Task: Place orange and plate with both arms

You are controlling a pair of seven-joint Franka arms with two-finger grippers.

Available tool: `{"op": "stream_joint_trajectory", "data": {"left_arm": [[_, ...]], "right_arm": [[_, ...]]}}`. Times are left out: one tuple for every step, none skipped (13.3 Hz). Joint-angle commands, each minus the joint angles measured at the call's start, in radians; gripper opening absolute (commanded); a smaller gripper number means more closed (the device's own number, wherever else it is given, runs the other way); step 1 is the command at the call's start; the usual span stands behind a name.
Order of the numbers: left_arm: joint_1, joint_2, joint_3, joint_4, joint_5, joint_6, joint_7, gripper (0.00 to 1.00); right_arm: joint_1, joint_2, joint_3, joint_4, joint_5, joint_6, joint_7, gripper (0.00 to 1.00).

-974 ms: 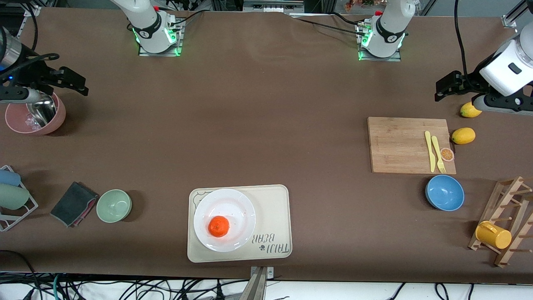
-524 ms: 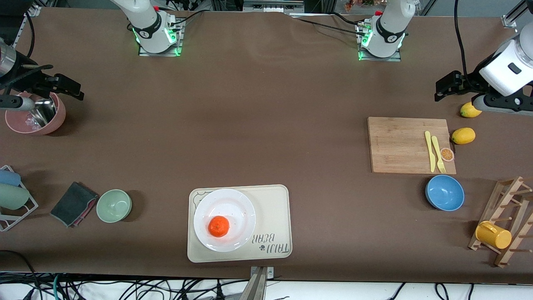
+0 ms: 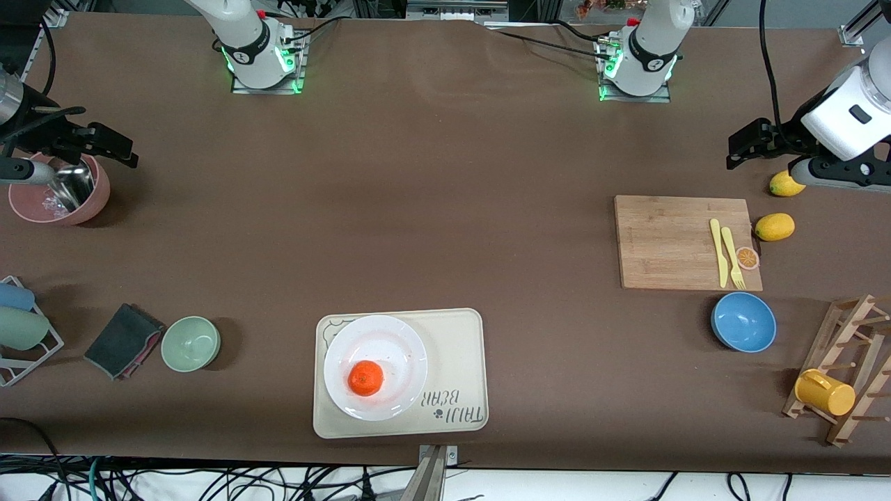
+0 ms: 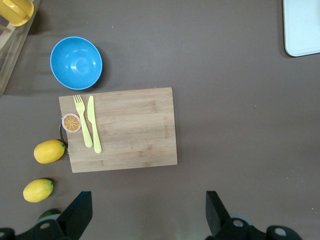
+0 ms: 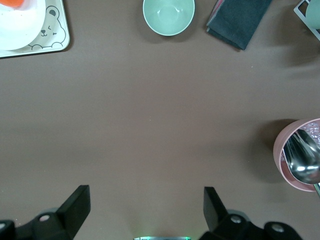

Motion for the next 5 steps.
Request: {"op": "stream_joint_trajectory", "data": {"left_arm": [[-0.005,0.015,0.004,0.032,0.013,-0.022,0.019,1.0],[-0.005,0.015,0.004,0.032,0.013,-0.022,0.017,1.0],[-0.005,0.015,0.004,0.032,0.013,-0.022,0.017,1.0],[-0.005,0.015,0.004,0.032,0.013,-0.022,0.02,1.0],[-0.004,0.015,0.004,0.032,0.013,-0.022,0.02,1.0]], "right_arm": [[-0.001,0.008,0.003,0.027,-0.005,-0.022,0.013,1.0],[0.002,0.007,0.004,0.027,-0.007,-0.022,0.017,1.0],[0.002,0.007,0.004,0.027,-0.005,-0.022,0.017,1.0],[0.004,0.007,0.004,0.027,-0.005,-0.022,0.017,1.0],[0.005,0.007,0.007,0.027,-0.008,-0.022,0.019,1.0]]}}
